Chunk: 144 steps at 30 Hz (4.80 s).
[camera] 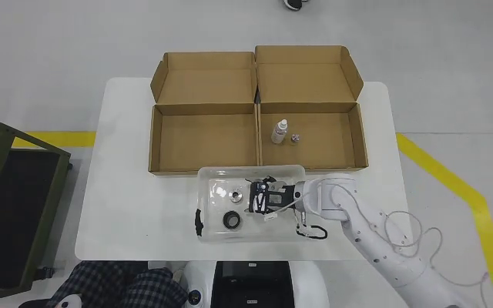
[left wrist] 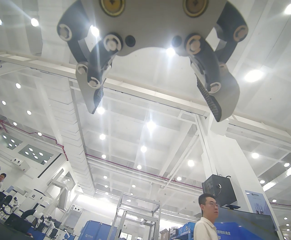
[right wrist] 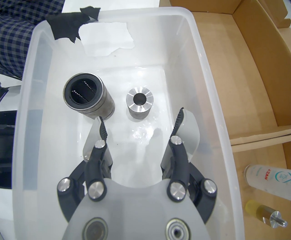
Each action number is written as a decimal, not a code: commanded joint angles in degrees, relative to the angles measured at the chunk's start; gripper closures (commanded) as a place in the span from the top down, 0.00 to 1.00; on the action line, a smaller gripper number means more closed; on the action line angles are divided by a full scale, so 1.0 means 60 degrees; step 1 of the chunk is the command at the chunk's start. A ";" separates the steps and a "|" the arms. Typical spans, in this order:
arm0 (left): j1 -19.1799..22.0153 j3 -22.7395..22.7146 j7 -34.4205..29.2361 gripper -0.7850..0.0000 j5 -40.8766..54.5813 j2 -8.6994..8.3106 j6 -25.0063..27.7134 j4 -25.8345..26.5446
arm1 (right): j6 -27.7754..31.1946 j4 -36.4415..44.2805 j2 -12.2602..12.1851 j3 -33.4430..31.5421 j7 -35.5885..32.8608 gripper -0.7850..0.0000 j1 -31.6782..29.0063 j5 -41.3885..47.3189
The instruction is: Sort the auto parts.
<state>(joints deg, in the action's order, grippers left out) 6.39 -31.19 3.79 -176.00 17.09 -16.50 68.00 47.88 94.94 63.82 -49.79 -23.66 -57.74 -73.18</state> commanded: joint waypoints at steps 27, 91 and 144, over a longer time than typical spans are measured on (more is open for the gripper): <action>0.0000 0.0000 0.0000 1.00 0.0000 0.0000 0.0000 0.0000 | -0.0503 -0.1388 0.0637 0.1399 0.0486 0.49 0.1089 -0.0088; 0.0000 0.0000 0.0000 1.00 0.0000 0.0000 0.0000 0.0000 | 0.0938 0.2918 -0.0210 -0.2822 0.2140 0.00 -0.0998 0.0678; 0.0000 0.0000 0.0000 1.00 0.0000 0.0000 0.0000 0.0000 | 0.0525 0.3044 -0.0644 -0.5187 0.3668 0.00 -0.1697 0.1420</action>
<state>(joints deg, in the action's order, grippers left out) 6.39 -31.19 3.79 -176.00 17.09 -16.50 68.00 51.16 113.40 59.91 -81.59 -1.27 -68.38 -64.57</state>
